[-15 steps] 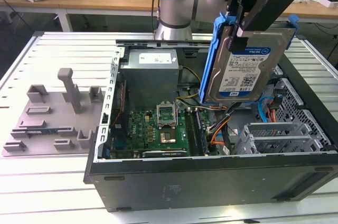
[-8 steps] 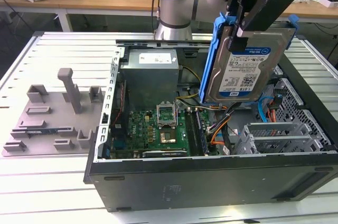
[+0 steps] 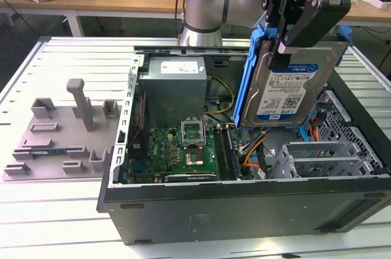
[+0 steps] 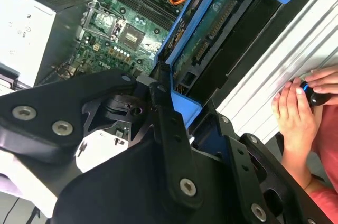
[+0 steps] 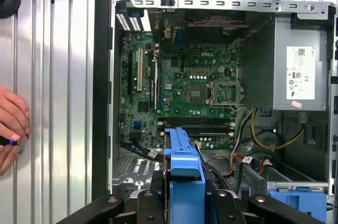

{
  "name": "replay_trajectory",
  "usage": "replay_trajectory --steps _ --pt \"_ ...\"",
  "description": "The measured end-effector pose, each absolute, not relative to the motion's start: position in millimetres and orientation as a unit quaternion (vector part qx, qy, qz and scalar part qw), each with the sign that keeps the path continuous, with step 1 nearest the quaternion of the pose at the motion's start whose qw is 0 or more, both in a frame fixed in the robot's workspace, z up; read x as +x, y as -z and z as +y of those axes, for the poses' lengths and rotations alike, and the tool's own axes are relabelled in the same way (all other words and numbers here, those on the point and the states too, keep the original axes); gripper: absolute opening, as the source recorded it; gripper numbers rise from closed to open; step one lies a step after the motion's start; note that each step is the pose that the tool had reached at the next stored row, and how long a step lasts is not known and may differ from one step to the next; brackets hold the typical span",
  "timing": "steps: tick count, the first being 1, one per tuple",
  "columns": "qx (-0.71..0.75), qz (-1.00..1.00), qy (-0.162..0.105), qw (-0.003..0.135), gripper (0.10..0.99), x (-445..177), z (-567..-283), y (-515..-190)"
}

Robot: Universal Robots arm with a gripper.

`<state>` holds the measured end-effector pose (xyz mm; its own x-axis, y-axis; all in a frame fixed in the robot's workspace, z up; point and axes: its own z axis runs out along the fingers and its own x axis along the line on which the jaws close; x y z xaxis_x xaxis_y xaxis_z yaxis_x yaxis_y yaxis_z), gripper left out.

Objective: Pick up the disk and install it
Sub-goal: 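Insert the disk into the insertion slot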

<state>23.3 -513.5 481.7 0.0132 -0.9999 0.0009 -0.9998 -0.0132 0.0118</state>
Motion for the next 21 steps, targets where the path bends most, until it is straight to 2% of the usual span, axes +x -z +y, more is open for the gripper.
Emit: replay_trajectory --steps 21 --pt "0.712 -0.702 0.011 0.001 0.369 37.5 -527.7 -477.4"
